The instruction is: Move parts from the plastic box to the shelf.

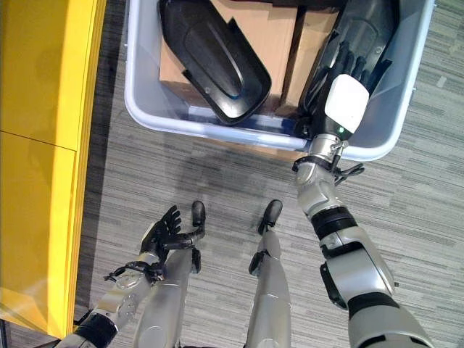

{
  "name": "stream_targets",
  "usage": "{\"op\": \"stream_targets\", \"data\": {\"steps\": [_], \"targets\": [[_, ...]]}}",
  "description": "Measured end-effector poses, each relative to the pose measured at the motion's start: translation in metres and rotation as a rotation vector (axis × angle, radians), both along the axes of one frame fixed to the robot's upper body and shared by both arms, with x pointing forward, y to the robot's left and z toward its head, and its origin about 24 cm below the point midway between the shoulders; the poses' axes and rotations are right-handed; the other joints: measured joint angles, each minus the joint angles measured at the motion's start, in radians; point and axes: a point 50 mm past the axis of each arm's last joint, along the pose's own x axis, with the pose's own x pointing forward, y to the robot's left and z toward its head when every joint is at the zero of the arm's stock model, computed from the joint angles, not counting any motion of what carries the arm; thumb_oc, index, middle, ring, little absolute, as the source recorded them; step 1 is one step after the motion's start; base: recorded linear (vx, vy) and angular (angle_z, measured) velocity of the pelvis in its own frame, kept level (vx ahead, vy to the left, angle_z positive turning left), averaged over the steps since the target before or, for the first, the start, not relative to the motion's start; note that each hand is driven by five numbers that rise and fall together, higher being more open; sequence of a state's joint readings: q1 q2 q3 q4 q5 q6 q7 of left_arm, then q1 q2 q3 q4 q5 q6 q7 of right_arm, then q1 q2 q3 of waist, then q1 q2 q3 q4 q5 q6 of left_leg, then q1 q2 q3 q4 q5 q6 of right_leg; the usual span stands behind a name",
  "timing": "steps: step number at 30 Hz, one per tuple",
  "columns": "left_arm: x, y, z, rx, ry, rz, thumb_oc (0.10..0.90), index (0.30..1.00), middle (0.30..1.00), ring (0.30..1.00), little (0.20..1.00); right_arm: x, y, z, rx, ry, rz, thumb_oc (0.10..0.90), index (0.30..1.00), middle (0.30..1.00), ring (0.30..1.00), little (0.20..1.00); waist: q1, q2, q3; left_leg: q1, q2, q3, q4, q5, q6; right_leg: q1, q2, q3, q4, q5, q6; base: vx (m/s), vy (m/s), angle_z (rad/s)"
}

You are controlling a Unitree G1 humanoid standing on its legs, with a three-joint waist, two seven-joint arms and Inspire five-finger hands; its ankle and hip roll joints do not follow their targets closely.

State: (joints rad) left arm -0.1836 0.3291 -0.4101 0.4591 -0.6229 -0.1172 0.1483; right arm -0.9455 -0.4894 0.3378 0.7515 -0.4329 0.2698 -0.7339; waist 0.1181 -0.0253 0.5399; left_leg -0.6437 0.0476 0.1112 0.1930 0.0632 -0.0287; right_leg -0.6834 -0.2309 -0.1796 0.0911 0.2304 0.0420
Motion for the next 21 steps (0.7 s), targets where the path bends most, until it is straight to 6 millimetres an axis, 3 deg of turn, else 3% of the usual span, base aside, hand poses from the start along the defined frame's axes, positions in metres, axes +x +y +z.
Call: {"op": "stream_targets", "data": {"steps": [8, 9, 10, 11, 15, 21], "targets": [[-0.001, -0.003, -0.001, 0.004, 0.004, -0.017, 0.9, 1.0, 1.0, 1.0, 1.0, 0.002, -0.01, -0.006, 0.017, 0.03, -0.086, 0.9, 1.0, 1.0, 1.0, 1.0, 0.006, 0.001, -0.001, -0.001, -0.005, -0.005, 0.001, 0.003, 0.004, -0.001, -0.007, -0.003, 0.008, -0.002, 0.001, 0.0, 0.0, 0.02], [-0.001, -0.004, -0.001, 0.004, 0.004, -0.018, 0.9, 1.0, 1.0, 1.0, 1.0, 0.003, -0.011, -0.006, 0.01, 0.041, -0.097, 0.869, 0.956, 0.956, 0.956, 0.956, 0.006, 0.001, -0.001, -0.001, -0.006, -0.005, 0.001, 0.004, 0.005, -0.002, -0.008, -0.003, 0.011, -0.003, 0.001, 0.0, -0.002, 0.04], [-0.001, -0.004, -0.001, 0.004, 0.004, -0.018, 0.9, 1.0, 1.0, 1.0, 1.0, 0.004, -0.011, -0.006, 0.006, 0.055, -0.104, 0.524, 0.473, 0.473, 0.473, 0.473, 0.006, 0.001, -0.001, -0.002, -0.008, -0.006, 0.001, 0.004, 0.006, -0.004, -0.01, -0.003, 0.013, -0.003, 0.002, -0.01, -0.004, 0.03], [-0.001, -0.004, -0.001, 0.004, 0.004, -0.018, 0.9, 1.0, 1.0, 1.0, 1.0, 0.005, -0.011, -0.006, -0.006, 0.069, -0.108, 0.4, 0.3, 0.3, 0.3, 0.3, 0.006, 0.001, -0.001, -0.002, -0.01, -0.006, 0.001, 0.005, 0.007, -0.004, -0.011, -0.003, 0.014, -0.004, 0.002, -0.01, -0.006, 0.04], [0.0, -0.003, 0.0, 0.004, -0.001, -0.018, 0.9, 1.0, 1.0, 1.0, 1.0, 0.012, -0.015, -0.004, -0.027, 0.157, -0.125, 0.4, 0.3, 0.3, 0.3, 0.3, 0.004, 0.001, -0.001, -0.004, -0.015, -0.008, 0.002, 0.006, 0.009, -0.005, -0.017, -0.004, 0.017, -0.004, 0.002, 0.0, -0.007, 0.04], [0.001, -0.002, 0.002, 0.008, -0.008, -0.02, 0.9, 1.0, 1.0, 1.0, 1.0, 0.013, -0.018, 0.004, -0.061, 0.128, -0.155, 0.4, 0.3, 0.3, 0.3, 0.3, 0.0, 0.001, -0.003, -0.012, -0.016, -0.009, 0.017, 0.004, 0.012, -0.005, -0.019, -0.005, 0.018, -0.005, 0.001, 0.0, 0.0, 0.0]]}}
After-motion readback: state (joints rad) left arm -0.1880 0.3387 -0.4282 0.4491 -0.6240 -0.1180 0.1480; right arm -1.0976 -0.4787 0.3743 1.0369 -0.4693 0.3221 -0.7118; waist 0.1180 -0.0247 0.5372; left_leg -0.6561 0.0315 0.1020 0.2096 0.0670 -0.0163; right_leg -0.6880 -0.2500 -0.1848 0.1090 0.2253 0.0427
